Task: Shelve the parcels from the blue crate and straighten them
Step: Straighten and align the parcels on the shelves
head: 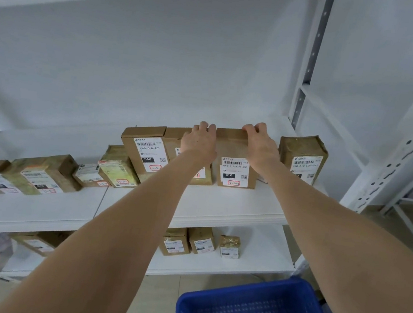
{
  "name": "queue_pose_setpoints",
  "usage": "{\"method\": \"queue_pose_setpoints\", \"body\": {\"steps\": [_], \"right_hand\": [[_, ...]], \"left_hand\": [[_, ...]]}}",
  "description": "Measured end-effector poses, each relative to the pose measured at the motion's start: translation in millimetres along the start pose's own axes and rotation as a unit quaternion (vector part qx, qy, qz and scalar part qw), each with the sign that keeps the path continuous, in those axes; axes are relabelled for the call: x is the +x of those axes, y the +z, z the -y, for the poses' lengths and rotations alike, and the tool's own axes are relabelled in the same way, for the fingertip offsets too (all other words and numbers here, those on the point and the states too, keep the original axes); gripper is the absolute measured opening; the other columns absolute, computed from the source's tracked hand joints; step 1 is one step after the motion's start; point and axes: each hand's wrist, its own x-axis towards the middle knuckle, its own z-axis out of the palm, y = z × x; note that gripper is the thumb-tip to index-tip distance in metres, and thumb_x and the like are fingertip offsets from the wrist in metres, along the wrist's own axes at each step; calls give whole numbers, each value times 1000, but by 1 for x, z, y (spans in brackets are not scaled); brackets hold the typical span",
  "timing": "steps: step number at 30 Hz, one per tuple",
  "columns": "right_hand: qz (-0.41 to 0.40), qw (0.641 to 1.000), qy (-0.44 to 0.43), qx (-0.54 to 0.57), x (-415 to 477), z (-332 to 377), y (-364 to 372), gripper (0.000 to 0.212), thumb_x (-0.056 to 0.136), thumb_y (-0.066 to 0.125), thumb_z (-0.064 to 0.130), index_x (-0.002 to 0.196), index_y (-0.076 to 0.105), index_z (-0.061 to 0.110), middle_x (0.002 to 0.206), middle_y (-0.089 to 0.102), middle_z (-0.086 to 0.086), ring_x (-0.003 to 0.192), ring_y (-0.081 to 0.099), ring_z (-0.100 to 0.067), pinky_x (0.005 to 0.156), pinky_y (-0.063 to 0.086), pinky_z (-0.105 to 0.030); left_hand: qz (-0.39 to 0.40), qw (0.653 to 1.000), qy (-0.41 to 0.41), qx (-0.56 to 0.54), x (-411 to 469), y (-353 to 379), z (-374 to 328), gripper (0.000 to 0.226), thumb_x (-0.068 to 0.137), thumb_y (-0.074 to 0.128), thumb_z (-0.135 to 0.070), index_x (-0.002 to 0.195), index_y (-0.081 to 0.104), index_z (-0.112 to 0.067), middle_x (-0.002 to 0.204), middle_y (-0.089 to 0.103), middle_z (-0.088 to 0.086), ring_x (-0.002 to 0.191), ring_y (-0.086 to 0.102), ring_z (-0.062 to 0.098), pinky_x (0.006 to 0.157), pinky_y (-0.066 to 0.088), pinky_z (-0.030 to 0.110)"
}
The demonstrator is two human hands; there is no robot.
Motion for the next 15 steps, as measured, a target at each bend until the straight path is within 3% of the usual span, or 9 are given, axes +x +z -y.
{"method": "queue_pose_setpoints", "body": {"steps": [2,3,5,7,9,12,15], "right_hand": [[0,1000,-21,9,2,1,3,76,81,55,-15,145,32,19,143,30,-8,114,50,-30,84,47,-34],[4,1000,-26,2,3,-2,4,80,82,56,-12,149,25,20,150,24,-7,128,42,-30,95,44,-35],[24,998,1,-54,5,-17,2,92,85,63,4,154,5,21,160,5,-7,147,12,-30,117,23,-42],[64,986,40,-149,5,-37,-1,102,85,70,29,154,-4,21,162,-4,-10,148,-4,-35,119,6,-51],[88,969,52,-226,4,-52,-1,98,82,71,42,153,7,21,161,1,-13,147,-4,-40,118,4,-57],[82,960,77,-256,-1,-62,8,91,84,68,34,153,9,24,160,-4,-15,146,-6,-43,116,4,-62],[108,964,121,-212,-3,-75,16,85,88,65,24,153,10,24,160,-7,-13,145,-6,-44,117,9,-57]], "left_hand": [[-21,999,42,-19,7,-2,-5,69,86,59,-13,146,25,-14,149,29,6,136,31,24,101,38,34],[-30,997,65,-20,11,-2,-9,73,86,61,-14,148,21,-14,151,26,6,139,27,24,107,33,35],[-34,995,92,-11,20,-2,-19,83,85,66,-18,150,13,-14,155,20,6,145,16,23,116,21,36],[-10,995,101,3,30,0,-28,93,84,69,-24,152,6,-15,158,14,6,147,9,23,119,13,40],[23,993,112,28,37,5,-36,95,84,69,-29,152,3,-17,157,17,6,146,14,25,118,15,44],[14,990,122,69,42,12,-43,82,87,64,-18,150,12,-20,148,31,8,133,34,28,110,28,44],[1,991,115,73,44,11,-44,75,84,61,-4,147,23,-21,139,34,9,125,38,27,98,39,37]]}}
